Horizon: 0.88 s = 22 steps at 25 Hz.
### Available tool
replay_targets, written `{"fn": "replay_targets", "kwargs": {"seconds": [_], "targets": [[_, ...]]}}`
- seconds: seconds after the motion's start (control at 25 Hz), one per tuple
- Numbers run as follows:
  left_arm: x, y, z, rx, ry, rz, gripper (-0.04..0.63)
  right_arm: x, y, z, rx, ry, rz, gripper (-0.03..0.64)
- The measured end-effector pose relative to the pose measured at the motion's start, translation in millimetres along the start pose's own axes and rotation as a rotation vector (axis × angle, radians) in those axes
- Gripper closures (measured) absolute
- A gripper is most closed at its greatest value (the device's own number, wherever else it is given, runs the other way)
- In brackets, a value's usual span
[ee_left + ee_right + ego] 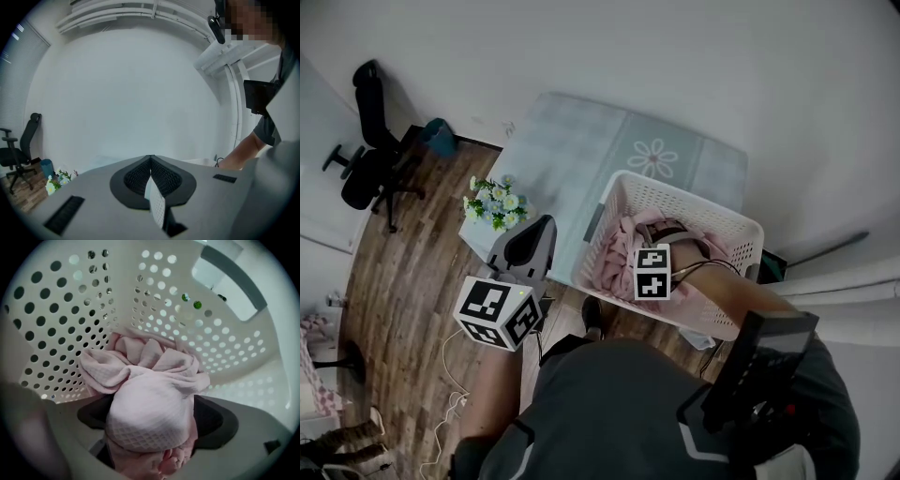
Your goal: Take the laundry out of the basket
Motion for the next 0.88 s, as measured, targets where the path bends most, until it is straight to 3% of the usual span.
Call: {"fn": "replay_targets", "kwargs": {"seconds": [0.2,0.48,0.8,0.88], "targets": [[-1,-5,7,-0.024,-0.017,-0.005,0.586,-15,4,33,0.141,-0.036,0.079,0.071],[-7,-16,12,-0.030,-0.032,-0.023,0.586,-8,8,53,0.279,-0.068,0.042,0.071],[-10,-20,14,-0.040,-0.035,-0.038,0.586,-9,4,49,0.250,-0.032,0.063,0.077],[-10,-18,13,-0.044,-0.032,-0.033,0.586,-11,-3,45,0.239,-0.007,0.102,0.119]]}}
Point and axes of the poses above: the fingertips, and each gripper's own axes: z forward along the fingers, y to its right, x out of its top, the point moved 9 cm from there along -z, backward along the fingers, and after that the axes turned 7 degrees about -z, right-handed, at the moved point
